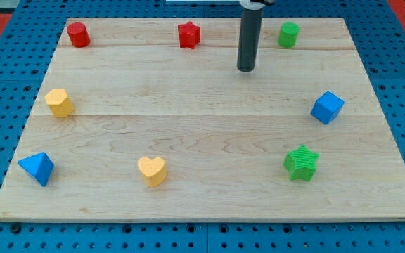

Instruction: Place the red star at the center

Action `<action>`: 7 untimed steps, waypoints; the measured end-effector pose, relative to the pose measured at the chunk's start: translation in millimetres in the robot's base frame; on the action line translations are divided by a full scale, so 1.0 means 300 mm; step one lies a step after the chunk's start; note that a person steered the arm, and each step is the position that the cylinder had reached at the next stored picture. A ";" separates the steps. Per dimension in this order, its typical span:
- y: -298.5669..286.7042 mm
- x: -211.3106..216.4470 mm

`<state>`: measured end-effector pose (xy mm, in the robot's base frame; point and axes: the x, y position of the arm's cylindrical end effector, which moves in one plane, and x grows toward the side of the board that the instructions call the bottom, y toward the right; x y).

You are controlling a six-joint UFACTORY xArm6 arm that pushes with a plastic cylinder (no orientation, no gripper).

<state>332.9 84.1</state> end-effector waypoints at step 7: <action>-0.555 -0.392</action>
<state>215.2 -82.3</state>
